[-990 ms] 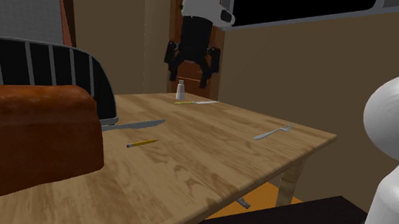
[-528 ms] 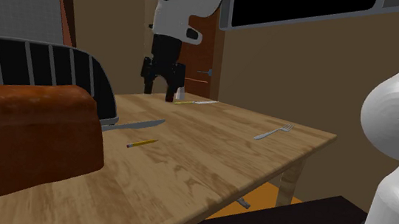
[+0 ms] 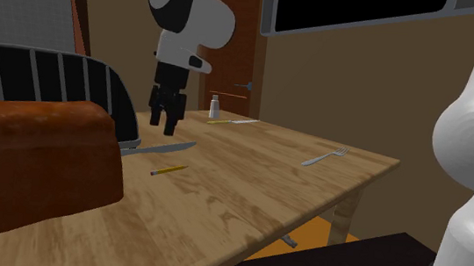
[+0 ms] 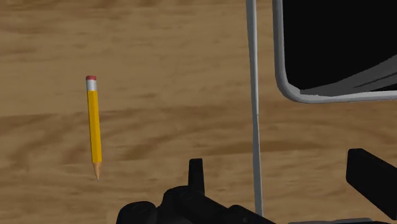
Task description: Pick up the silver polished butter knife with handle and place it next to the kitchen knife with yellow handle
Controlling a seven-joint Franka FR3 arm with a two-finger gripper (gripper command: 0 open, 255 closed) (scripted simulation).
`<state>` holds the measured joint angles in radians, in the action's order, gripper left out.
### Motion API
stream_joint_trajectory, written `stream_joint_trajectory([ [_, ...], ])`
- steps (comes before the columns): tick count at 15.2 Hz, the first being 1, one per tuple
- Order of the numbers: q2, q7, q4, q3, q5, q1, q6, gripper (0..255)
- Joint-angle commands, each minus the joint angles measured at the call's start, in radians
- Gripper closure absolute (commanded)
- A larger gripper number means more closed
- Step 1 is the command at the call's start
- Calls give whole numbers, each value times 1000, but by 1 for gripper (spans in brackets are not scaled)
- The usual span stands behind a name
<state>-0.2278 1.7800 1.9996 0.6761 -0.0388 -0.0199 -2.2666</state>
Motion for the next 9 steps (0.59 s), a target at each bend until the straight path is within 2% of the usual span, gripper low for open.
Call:
stream_joint_trajectory([
  [1, -27, 21, -1, -6, 18, 12, -24, 0],
  [5, -65, 40, 12, -16, 46, 29, -69, 0],
  [9, -71, 43, 14, -17, 51, 32, -76, 0],
])
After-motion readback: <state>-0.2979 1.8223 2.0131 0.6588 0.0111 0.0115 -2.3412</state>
